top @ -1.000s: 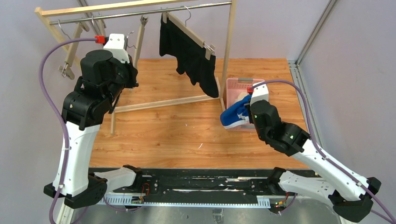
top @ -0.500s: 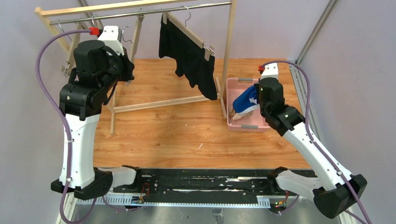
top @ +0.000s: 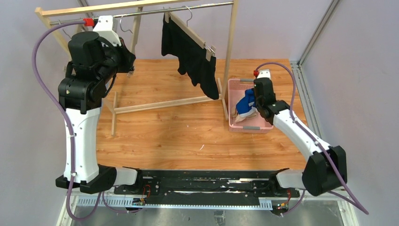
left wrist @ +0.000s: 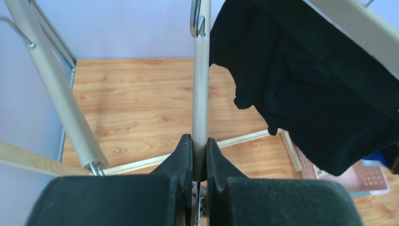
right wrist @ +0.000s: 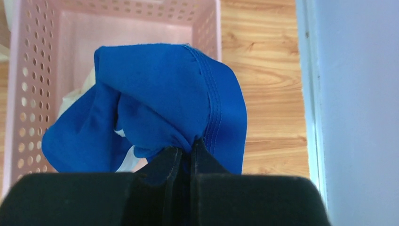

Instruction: Remove the underwear clipped to the hanger

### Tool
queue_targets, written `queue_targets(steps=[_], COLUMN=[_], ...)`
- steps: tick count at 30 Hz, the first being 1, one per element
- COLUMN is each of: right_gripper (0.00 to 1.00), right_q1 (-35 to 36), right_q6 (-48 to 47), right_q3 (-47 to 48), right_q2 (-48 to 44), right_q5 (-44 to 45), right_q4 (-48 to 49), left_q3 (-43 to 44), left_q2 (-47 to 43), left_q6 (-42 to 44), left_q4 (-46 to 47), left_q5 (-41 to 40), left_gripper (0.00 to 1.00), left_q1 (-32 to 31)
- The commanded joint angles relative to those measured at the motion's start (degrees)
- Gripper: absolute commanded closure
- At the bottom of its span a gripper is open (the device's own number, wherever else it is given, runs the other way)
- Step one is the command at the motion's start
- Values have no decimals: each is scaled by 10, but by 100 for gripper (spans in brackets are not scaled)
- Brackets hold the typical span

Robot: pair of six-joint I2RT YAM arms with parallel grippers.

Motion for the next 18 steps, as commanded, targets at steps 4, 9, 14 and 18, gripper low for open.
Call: queue_targets(steps=[4,9,14,18], right_gripper=[100,99,100,51], right_q1=[-12,-15,-17,-18], right_q6=[21,35,46,54], right_q3=[-16,-21,-27,-27], right_q2=[79,122,146,143], right_q5=[-50,-54,-54,-72], right_q4=[23,27,28,20], left_q3=[31,21,9,9], left_q2=[18,22,27,34], left_q6=[-27,-26,-23,-26], left_q4=[66,71,76,76], left_q5=[22,16,16,21], left_gripper=[100,100,100,100], left_q1=[12,18,25,29])
